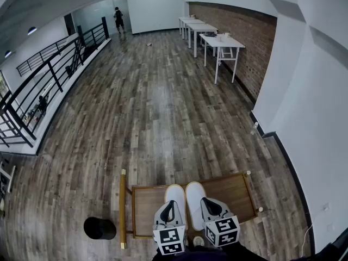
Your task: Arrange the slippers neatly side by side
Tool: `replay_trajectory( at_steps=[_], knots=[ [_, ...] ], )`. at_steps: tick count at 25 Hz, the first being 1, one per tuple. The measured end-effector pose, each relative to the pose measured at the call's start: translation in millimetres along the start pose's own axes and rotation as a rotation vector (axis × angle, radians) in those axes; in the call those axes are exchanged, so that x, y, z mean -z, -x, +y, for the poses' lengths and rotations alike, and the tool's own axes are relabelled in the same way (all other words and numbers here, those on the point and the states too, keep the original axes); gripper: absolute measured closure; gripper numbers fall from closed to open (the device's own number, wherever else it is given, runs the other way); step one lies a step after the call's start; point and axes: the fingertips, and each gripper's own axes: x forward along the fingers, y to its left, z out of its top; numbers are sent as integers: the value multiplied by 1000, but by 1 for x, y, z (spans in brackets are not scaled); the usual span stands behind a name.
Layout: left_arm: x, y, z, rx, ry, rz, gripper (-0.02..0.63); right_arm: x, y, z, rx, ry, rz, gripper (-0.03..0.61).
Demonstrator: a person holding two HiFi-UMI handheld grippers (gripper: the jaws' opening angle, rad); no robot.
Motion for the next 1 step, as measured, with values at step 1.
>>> replay_trajectory(
  at_steps=[1],
  knots=[
    [0, 0, 0, 0, -1, 1, 612, 0, 0, 0, 0, 1, 0, 580]
  ],
)
